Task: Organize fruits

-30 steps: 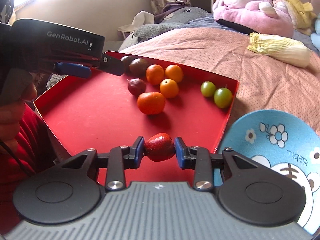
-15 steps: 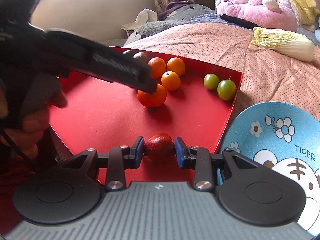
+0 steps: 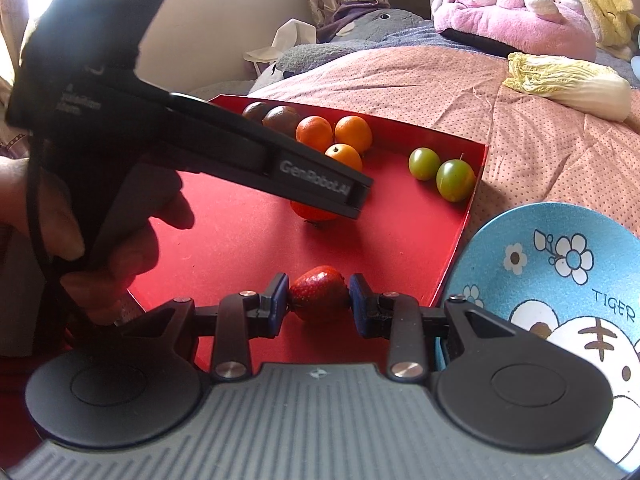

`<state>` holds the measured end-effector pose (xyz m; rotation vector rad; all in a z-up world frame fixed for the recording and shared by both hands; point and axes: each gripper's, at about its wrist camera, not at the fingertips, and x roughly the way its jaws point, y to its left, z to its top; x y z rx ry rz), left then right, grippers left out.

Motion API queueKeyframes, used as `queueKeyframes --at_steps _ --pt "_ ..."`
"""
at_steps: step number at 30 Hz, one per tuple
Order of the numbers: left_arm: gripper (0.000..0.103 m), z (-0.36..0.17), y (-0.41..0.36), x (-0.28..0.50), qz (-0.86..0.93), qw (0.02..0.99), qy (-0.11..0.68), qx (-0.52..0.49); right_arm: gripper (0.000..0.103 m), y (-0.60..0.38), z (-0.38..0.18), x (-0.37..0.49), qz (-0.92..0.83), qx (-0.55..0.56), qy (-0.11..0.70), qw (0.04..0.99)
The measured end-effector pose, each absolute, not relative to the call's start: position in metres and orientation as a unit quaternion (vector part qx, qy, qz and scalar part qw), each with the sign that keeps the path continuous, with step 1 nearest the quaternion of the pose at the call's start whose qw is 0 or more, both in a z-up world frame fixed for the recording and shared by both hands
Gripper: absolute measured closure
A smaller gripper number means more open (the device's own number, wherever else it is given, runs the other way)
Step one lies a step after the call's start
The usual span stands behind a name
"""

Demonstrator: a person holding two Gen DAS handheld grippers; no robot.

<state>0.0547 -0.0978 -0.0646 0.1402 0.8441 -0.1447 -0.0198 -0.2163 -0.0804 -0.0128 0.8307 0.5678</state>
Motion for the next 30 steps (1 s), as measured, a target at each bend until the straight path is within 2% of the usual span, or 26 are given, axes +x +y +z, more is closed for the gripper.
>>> queueKeyframes --at_steps 5,6,10,11,16,30 --pt "0.032 -0.069 -0.104 0.057 -0.080 0.910 0.398 0.083 0.064 -0.216 -0.079 -0.020 0.272 -0.007 0.400 0.875" --pt "0.040 -0.069 -0.104 0.057 -0.086 0.911 0.396 0.080 0.064 -0.216 -0.079 -0.020 0.272 -0.007 0.400 0.875" --pt "0.057 -0.068 -0.104 0.056 -0.107 0.910 0.394 0.067 0.064 -0.216 -0.078 -0.021 0.269 -0.007 0.399 0.877" --pt "0.064 -0.067 -0.104 0.056 -0.116 0.910 0.394 0.064 0.064 -0.217 -0.077 -0.021 0.268 -0.007 0.399 0.877" --pt "0.064 -0.066 -0.107 0.053 -0.119 0.910 0.390 0.072 0.064 -0.220 -0.074 -0.024 0.263 -0.007 0.395 0.880" --pt "0.065 -0.050 -0.084 0.039 -0.107 0.917 0.384 0.007 0.064 -0.223 -0.064 -0.033 0.266 0.000 0.385 0.884"
